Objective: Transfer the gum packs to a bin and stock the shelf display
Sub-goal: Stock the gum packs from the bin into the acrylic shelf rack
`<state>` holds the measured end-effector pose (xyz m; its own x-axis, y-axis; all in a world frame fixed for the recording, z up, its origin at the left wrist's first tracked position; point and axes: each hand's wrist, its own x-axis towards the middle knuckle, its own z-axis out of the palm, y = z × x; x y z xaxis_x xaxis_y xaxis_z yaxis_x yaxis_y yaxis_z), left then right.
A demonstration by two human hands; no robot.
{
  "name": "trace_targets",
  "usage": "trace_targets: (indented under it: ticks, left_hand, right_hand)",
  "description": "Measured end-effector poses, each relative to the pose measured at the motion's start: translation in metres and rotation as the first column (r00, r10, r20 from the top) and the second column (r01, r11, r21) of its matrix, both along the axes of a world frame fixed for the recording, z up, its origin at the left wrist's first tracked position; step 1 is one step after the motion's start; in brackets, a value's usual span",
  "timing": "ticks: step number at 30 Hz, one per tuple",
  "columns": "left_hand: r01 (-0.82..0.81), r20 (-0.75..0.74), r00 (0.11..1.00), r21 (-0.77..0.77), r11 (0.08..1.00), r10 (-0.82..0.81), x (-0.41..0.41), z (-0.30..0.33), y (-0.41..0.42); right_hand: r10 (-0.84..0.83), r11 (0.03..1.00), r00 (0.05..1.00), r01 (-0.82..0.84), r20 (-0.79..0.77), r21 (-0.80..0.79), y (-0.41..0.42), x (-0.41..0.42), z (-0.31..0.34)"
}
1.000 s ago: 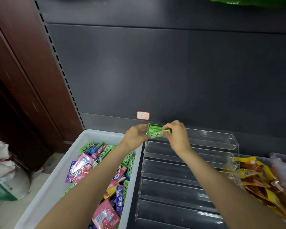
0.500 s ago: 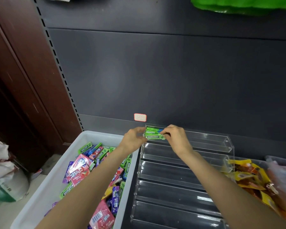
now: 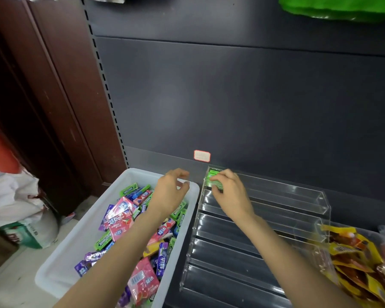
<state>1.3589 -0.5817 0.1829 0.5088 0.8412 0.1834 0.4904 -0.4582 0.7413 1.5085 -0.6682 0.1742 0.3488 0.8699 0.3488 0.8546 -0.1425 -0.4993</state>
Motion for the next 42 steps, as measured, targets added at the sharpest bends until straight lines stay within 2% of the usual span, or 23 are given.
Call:
trace_targets:
  ticks: [4,7,10,12,15,20,23,28,37,42]
  left_hand:
    - [-0.063,-0.066,0.996,0.041,0.997,0.066,-0.053,-0.008,0.017]
    - [-0.115,-0.094,0.989,0.008,0.993,0.115,-0.092,-0.019,0.041]
    - [-0.127,-0.185,0.975,0.009,0.992,0.127,-0.122,-0.031,0.070]
    - [-0.099,-0.235,0.968,-0.027,0.995,0.090,-0.135,-0.040,0.089]
    - [0.029,-0.331,0.942,-0.065,0.997,-0.049,-0.141,-0.052,0.115]
    - [0.187,-0.343,0.911,-0.149,0.971,-0.228,-0.127,-0.070,0.142]
    - [0.228,-0.381,0.883,-0.164,0.960,-0.275,-0.119,-0.085,0.151]
    - [0.242,-0.382,0.879,-0.158,0.957,-0.285,-0.112,-0.100,0.162]
    - [0.221,-0.336,0.902,-0.175,0.959,-0.270,-0.105,-0.097,0.168]
    - [0.227,-0.217,0.936,-0.230,0.946,-0.277,-0.108,-0.092,0.165]
  right_hand:
    - [0.094,0.995,0.986,-0.097,-0.138,-0.020,0.020,-0.042,-0.004]
    - [0.152,0.984,0.974,-0.165,-0.168,-0.072,0.040,-0.075,-0.014]
    - [0.139,0.979,0.968,-0.167,-0.208,-0.120,0.066,-0.103,-0.029]
    - [0.091,0.977,0.971,-0.130,-0.220,-0.168,0.085,-0.117,-0.041]
    - [-0.017,0.964,0.979,-0.039,-0.205,-0.264,0.111,-0.132,-0.057]
    - [-0.199,0.876,0.971,0.115,-0.135,-0.468,0.139,-0.140,-0.083]
    - [-0.228,0.846,0.961,0.117,-0.154,-0.520,0.146,-0.139,-0.092]
    - [-0.202,0.852,0.955,0.063,-0.215,-0.520,0.161,-0.139,-0.098]
    - [-0.285,0.886,0.906,0.124,-0.314,-0.446,0.158,-0.127,-0.085]
    - [-0.314,0.925,0.883,0.202,-0.349,-0.321,0.142,-0.117,-0.073]
